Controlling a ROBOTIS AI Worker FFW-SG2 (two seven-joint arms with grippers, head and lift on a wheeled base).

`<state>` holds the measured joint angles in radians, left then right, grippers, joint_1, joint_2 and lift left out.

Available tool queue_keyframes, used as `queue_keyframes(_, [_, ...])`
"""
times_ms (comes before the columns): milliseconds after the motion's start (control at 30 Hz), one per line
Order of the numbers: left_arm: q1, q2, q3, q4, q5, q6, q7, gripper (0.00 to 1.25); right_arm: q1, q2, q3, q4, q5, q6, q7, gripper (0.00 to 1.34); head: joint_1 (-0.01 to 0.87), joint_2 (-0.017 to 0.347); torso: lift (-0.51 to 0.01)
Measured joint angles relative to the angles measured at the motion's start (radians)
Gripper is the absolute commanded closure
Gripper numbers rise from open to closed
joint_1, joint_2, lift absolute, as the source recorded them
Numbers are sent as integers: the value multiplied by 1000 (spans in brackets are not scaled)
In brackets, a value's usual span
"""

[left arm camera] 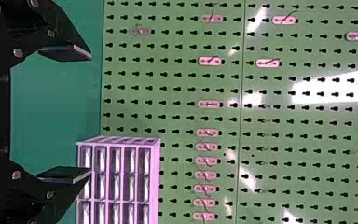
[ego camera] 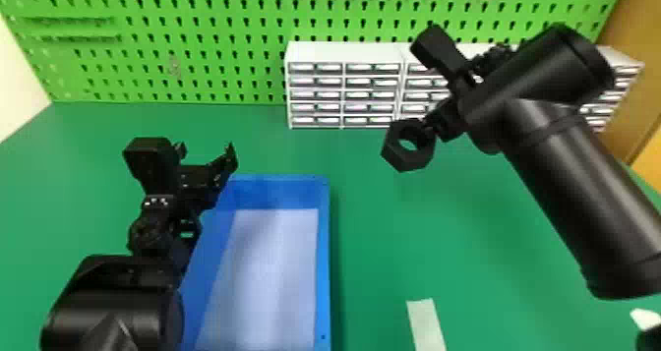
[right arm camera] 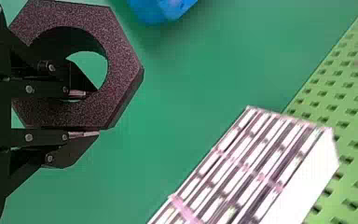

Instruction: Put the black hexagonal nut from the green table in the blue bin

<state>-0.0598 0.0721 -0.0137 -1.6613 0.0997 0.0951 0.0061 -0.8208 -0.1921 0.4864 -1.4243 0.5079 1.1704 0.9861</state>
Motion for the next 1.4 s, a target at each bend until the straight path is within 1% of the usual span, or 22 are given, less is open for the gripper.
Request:
queue_keyframes(467, [1,0,1,0,1,0,0,383,-56,18,156,-26,-124,-10,0,1075,686,51,-96])
queue_keyframes(733, [0,0,1,0,2,0,0,383,-79,25,210,-57,-188,-21,-1,1075,686,51,-96])
queue_keyframes(1100, [0,0,2,0,4,0,0,383,-101,30,286,-92,-314,-53,-4,1075,686,51,-96])
queue_keyframes(1400, [2,0,4,0,5,0,1,383,-107,33,341,-113,-426,-65,-106,1075,686,51,-96])
